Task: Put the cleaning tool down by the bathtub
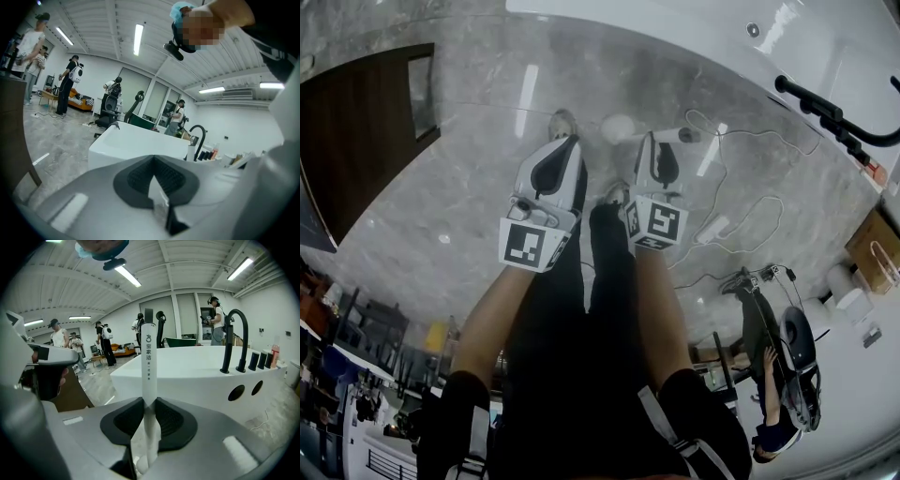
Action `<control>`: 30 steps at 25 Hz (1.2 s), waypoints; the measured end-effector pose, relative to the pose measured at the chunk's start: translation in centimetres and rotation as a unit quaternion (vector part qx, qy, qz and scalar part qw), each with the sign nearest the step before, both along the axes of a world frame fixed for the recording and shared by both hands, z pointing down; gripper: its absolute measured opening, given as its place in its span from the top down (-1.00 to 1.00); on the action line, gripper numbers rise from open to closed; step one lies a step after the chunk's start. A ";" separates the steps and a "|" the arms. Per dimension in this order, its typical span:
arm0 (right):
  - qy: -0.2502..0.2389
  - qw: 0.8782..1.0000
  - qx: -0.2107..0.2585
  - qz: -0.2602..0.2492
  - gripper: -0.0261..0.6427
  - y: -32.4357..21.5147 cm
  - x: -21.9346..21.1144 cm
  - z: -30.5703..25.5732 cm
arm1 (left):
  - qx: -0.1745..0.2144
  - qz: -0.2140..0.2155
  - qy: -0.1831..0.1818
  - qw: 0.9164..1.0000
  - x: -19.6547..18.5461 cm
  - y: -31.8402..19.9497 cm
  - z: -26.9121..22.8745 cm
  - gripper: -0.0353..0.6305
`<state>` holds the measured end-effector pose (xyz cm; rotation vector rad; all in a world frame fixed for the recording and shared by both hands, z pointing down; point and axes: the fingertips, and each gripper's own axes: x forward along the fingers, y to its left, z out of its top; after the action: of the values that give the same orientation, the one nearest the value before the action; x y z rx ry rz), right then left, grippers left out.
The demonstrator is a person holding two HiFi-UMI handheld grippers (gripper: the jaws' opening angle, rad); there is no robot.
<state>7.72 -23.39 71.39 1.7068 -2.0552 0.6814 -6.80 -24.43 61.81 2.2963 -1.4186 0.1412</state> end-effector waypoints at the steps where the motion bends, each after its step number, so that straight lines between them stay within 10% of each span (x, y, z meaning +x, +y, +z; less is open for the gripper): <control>1: 0.001 1.000 -0.002 0.001 0.68 0.0 0.0 0.6 | -0.002 0.001 0.000 1.000 0.0 0.0 0.4 0.87; 30: 0.030 0.998 -0.045 0.009 0.67 -4.7 -0.8 14.4 | -0.037 0.033 0.004 0.999 -0.7 -4.2 7.6 0.87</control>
<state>6.96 -28.13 85.76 1.6771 -1.9404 0.7094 -7.49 -28.64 69.40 2.2805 -1.3126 0.2015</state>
